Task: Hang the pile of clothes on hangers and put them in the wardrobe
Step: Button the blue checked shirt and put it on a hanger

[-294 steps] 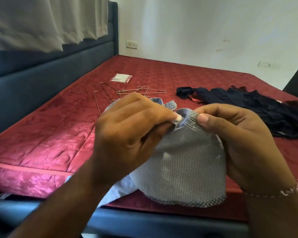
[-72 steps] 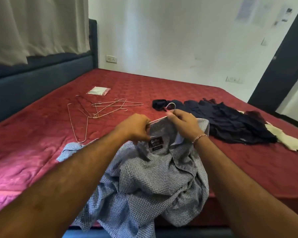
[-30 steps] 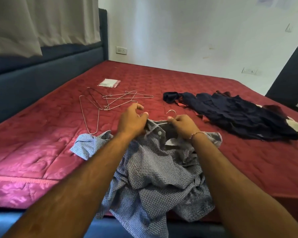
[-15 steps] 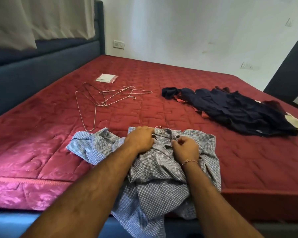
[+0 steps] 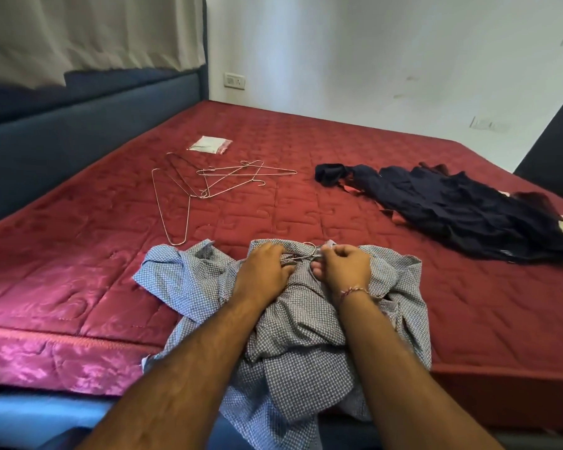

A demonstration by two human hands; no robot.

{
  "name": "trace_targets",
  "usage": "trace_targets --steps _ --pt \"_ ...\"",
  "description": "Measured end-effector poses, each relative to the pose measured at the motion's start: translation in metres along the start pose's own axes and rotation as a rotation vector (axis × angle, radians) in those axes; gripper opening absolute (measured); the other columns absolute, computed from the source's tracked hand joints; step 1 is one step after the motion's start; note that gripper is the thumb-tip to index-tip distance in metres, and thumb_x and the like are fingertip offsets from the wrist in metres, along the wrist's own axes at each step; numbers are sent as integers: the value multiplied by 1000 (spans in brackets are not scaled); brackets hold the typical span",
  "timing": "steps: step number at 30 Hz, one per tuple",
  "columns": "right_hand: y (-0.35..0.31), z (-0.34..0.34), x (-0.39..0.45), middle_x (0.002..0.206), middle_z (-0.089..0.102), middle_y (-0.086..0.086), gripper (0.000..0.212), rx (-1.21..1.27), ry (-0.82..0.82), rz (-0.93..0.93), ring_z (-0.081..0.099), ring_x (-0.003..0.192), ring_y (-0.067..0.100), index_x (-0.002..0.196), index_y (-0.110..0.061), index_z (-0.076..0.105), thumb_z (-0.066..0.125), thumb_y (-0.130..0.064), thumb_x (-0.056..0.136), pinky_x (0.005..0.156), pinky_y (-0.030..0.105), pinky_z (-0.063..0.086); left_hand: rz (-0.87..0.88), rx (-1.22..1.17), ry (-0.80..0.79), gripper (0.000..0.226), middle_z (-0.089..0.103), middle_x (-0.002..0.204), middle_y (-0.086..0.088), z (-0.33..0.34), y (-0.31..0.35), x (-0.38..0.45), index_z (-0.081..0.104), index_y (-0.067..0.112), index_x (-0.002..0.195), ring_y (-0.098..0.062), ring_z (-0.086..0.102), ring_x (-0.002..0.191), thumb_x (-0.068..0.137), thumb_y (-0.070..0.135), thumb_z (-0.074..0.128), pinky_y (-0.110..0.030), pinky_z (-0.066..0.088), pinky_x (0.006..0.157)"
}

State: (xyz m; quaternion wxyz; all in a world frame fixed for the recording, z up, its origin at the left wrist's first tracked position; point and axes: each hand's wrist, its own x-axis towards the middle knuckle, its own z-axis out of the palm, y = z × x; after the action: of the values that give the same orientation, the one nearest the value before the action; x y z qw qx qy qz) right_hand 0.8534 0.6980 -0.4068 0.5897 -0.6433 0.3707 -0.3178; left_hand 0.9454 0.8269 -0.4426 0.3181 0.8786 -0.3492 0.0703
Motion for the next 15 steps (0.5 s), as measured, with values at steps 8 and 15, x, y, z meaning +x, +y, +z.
trace_targets --steps 8,15 --pt "45 8 -12 78 77 6 16 -152 -166 -167 76 75 26 78 -16 69 78 -22 91 76 52 63 -169 -331 -15 16 70 75 12 -5 -16 -6 72 23 78 -7 67 75 84 35 82 -32 55 68" --pt "44 6 -11 82 78 6 8 -139 -250 -209 76 83 27 85 -12 75 77 -16 92 82 48 63 -208 -402 -108 20 74 81 11 -10 -19 -5 70 31 74 -10 69 81 92 25 76 -39 58 82"
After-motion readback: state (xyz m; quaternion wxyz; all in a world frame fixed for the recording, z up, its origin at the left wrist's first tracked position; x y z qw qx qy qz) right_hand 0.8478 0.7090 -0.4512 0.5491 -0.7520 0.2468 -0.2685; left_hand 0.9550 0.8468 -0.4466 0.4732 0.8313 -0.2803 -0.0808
